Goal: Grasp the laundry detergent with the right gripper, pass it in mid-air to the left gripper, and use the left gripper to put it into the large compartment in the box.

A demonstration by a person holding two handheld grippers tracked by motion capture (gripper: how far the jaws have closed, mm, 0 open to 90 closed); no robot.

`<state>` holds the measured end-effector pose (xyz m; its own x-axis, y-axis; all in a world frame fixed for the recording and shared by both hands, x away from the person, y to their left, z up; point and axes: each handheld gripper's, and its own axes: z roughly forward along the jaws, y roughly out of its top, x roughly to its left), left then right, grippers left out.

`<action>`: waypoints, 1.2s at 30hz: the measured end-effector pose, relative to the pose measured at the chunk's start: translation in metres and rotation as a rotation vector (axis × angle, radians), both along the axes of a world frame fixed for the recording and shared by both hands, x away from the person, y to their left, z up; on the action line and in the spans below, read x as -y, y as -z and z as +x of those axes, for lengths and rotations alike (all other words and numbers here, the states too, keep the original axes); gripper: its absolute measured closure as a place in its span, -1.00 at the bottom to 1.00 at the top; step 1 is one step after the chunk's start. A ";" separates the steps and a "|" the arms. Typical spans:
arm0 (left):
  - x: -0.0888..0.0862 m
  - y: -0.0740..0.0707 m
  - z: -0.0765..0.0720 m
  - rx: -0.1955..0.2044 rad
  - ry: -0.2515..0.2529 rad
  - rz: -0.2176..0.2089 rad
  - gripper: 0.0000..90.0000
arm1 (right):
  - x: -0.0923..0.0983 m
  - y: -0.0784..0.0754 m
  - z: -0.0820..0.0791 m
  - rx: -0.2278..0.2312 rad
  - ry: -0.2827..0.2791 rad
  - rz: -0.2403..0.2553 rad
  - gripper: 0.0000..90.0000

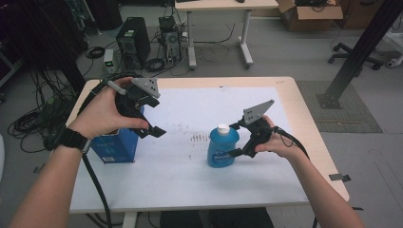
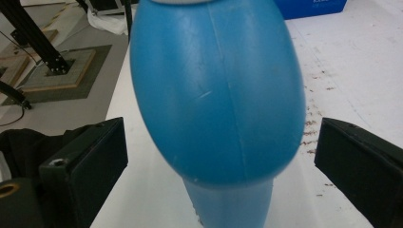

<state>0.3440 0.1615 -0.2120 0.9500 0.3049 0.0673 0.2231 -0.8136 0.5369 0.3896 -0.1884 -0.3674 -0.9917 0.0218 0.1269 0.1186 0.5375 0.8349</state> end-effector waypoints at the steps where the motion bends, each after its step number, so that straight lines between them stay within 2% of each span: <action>1: 0.000 0.000 0.000 0.000 0.000 0.000 -0.93 | 0.000 0.000 0.000 0.000 0.000 0.000 -0.92; 9: -0.001 -0.001 -0.001 0.002 0.003 -0.009 -0.93 | -0.008 0.011 0.000 -0.012 0.002 0.031 -0.82; 15: -0.003 -0.001 -0.001 0.003 0.001 -0.012 -0.93 | -0.011 0.013 -0.001 -0.012 -0.003 0.054 -0.75; 36: -0.003 0.000 -0.001 0.009 0.003 -0.015 -0.92 | -0.013 0.017 0.000 -0.027 -0.033 0.066 -0.58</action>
<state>0.3426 0.1648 -0.2120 0.9504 0.3027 0.0714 0.2154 -0.8061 0.5513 0.3892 -0.1756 -0.3842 -0.9879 -0.0198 0.1539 0.1251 0.4851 0.8655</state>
